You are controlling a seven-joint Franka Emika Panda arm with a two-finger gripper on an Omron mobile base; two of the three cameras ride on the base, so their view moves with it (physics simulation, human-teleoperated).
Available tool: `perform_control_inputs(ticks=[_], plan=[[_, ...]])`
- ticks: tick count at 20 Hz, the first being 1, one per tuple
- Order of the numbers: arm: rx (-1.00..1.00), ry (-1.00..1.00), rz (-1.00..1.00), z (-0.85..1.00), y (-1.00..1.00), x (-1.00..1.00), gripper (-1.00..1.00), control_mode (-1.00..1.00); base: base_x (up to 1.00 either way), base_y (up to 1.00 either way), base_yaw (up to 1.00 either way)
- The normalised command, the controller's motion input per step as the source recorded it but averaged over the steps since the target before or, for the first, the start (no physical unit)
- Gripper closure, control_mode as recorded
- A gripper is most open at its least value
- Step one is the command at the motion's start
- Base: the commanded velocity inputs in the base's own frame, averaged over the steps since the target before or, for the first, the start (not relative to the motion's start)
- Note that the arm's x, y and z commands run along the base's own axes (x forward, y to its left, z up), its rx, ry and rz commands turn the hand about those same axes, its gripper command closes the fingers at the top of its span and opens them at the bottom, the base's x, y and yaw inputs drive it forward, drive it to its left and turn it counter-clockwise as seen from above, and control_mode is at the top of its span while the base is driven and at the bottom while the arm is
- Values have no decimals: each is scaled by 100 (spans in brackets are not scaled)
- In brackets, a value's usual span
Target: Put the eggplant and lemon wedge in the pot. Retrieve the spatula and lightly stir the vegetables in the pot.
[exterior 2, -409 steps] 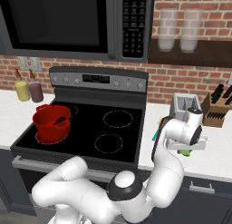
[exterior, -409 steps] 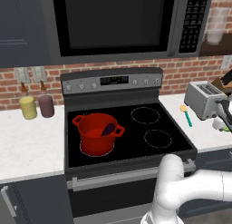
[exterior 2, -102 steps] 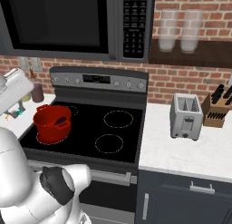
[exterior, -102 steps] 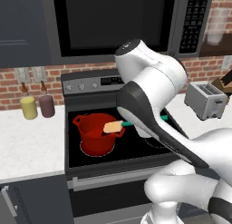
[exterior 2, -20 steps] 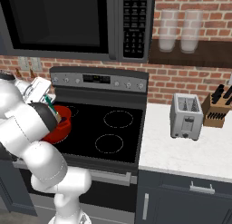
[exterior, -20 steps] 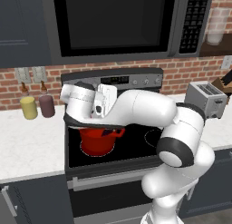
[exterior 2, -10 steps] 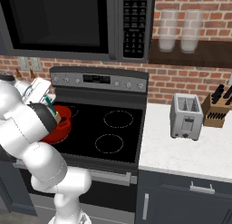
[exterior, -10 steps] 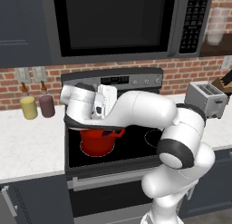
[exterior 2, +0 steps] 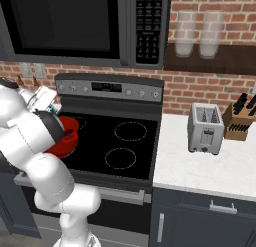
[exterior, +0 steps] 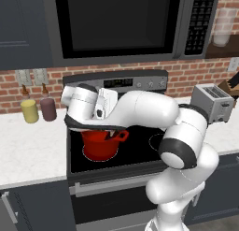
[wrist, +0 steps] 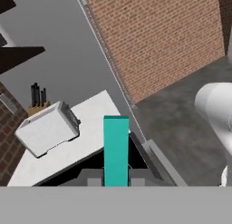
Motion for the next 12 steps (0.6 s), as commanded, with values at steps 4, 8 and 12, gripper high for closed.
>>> perform_control_inputs(ticks=[4,8,12], plan=[[2,0,1,-42,21,0,100,-100,0,0,0],[0,0,0,-24,15,0,100,-100,0,0,0],[0,5,0,-1,0,0,100,-100,0,0,0]])
